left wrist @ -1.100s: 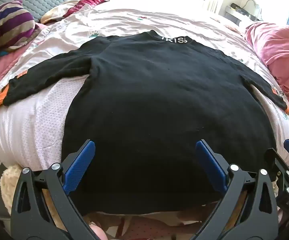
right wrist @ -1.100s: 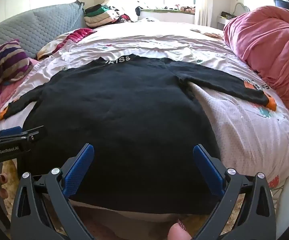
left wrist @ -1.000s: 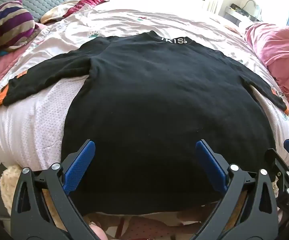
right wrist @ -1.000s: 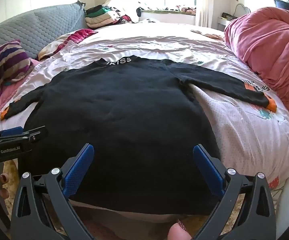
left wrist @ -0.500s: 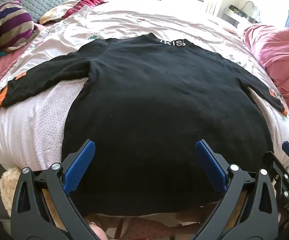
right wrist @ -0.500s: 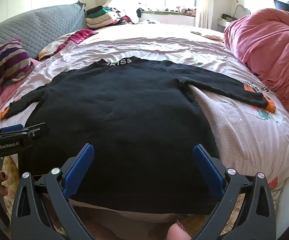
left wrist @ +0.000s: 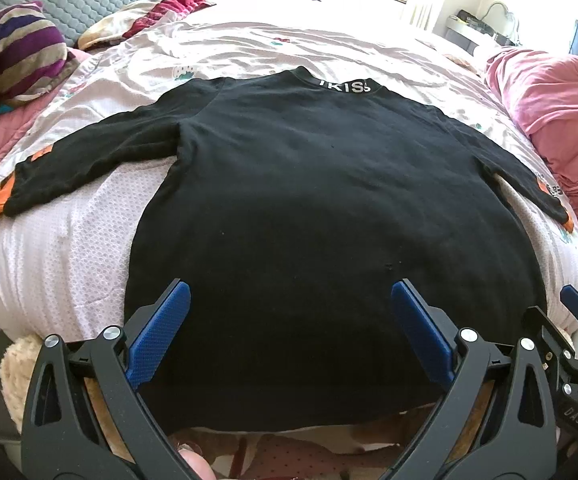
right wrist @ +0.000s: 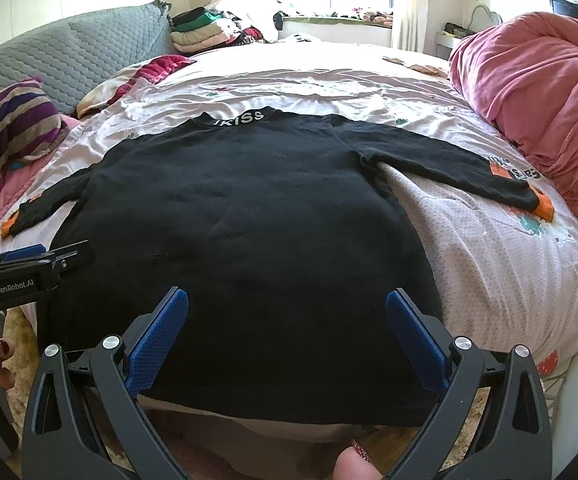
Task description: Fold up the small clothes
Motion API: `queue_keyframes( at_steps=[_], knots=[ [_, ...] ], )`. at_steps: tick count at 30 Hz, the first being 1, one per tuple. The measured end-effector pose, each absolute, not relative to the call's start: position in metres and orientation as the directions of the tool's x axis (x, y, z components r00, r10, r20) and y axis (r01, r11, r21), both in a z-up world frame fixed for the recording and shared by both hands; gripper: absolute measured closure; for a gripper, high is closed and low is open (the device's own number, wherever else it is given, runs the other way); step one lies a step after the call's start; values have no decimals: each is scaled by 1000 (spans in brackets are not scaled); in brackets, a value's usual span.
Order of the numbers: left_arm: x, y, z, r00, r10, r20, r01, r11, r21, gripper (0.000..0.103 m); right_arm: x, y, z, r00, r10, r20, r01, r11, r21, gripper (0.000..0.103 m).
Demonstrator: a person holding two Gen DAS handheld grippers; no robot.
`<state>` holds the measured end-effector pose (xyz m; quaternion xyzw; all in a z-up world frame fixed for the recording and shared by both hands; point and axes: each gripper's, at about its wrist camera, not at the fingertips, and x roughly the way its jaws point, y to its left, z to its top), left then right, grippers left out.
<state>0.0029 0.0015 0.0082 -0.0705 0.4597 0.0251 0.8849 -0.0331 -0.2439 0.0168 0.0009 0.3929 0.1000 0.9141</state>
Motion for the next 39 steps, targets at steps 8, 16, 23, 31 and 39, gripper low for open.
queue_keyframes(
  at_steps=[8, 16, 23, 31, 39],
  knots=[
    [3, 3, 8, 578, -20, -816, -109, 989, -101, 8, -33, -241, 16, 671, 183, -718, -188, 979, 74, 4],
    [2, 3, 9, 576, -23, -817, -107, 989, -103, 8, -34, -239, 15, 670, 180, -720, -185, 980, 72, 4],
    [1, 3, 10, 582, -12, -813, -110, 989, -94, 8, -33, -241, 16, 672, 180, -718, -188, 980, 70, 4],
    [2, 4, 10, 582, -11, -813, -114, 989, -95, 8, -33, -242, 17, 675, 182, -715, -186, 980, 73, 4],
    [4, 4, 9, 580, -13, -814, -116, 988, -99, 8, -31, -243, 18, 672, 184, -717, -185, 980, 78, 4]
  ],
)
